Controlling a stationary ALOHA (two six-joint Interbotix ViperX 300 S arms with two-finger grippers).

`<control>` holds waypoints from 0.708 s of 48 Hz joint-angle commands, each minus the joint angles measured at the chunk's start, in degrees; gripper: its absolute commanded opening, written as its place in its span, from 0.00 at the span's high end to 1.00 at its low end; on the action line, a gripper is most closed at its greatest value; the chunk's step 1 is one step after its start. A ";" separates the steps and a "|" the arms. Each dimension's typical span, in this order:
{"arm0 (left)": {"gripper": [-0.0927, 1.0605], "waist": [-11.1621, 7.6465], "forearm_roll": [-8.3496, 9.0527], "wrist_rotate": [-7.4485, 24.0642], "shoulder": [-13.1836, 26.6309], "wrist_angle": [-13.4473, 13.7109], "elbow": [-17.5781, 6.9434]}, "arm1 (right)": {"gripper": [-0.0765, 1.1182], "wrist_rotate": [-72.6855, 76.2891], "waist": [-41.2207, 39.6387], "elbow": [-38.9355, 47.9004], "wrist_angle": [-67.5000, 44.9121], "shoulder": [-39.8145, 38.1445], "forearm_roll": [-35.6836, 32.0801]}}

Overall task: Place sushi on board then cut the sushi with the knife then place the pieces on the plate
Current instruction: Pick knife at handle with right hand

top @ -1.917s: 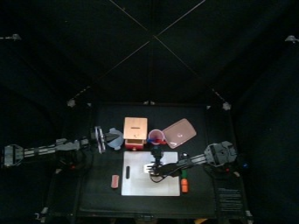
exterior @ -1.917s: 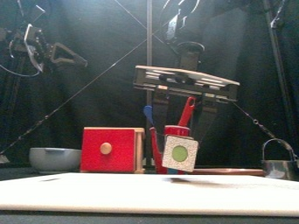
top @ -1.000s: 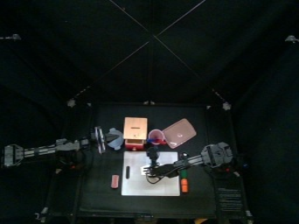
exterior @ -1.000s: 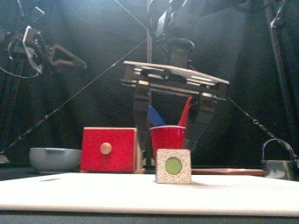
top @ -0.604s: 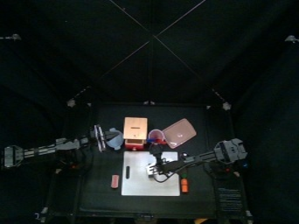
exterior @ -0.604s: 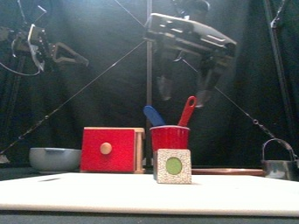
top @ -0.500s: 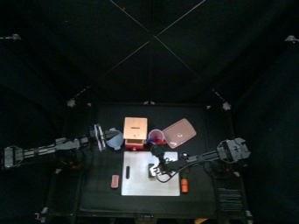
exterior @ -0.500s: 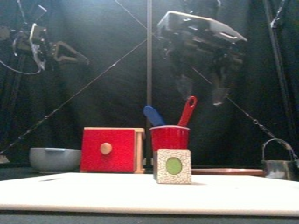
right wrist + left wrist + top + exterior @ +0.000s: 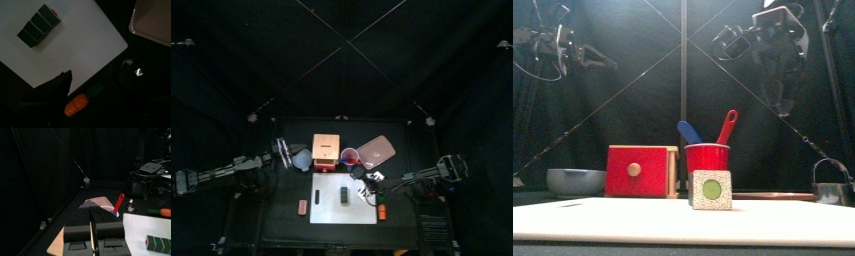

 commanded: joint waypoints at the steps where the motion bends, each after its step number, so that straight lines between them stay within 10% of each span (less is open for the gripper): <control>1: 0.85 0.62 -0.09 0.00 1.23 -0.53 -1.93 | 0.16 -3.69 -2.99 3.96 -6.77 -7.91 -4.04; 34: 0.85 0.70 -0.09 -0.26 5.01 -0.53 -3.34 | 0.16 -28.56 -10.11 5.98 -24.26 -8.17 -8.96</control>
